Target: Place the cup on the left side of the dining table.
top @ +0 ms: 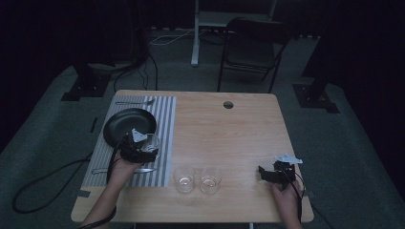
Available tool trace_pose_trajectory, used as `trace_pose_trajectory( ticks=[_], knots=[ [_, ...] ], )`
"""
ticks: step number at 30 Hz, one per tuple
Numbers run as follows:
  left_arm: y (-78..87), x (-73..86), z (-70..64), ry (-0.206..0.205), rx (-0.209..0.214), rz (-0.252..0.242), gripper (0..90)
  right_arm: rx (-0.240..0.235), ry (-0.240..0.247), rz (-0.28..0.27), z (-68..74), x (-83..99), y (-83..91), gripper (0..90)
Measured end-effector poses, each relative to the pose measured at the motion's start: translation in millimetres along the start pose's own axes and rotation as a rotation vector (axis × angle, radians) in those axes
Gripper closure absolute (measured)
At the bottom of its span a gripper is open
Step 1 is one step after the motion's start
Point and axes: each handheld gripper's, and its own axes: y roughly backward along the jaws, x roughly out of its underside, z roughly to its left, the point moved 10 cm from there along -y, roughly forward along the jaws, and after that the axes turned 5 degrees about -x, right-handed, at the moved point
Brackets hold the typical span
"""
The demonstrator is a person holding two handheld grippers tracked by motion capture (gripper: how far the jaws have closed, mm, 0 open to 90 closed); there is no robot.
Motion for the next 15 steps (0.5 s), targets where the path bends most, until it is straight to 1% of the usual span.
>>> trace_pose_trajectory(
  ticks=[1, 3, 5, 11, 15],
  knots=[
    [0.4, 1.7, 0.0, 0.001, 0.002, 0.006, 17.2, 0.0, 0.0, 0.0, 0.0, 0.0, 0.0, 12.2],
    [1.4, 2.8, -1.1, 0.014, 0.016, -0.007, 17.2, 0.0, 0.0, 0.0, 0.0, 0.0, 0.0, 12.2],
    [3.3, 3.7, -0.5, 0.006, 0.008, -0.016, 17.1, 0.0, 0.0, 0.0, 0.0, 0.0, 0.0, 12.2],
    [7.6, 9.4, 2.8, 0.011, -0.007, -0.02, 17.2, 0.0, 0.0, 0.0, 0.0, 0.0, 0.0, 12.2],
    [11.7, 14.4, 3.8, 0.025, -0.006, -0.031, 17.1, 0.0, 0.0, 0.0, 0.0, 0.0, 0.0, 12.2]
  ],
)
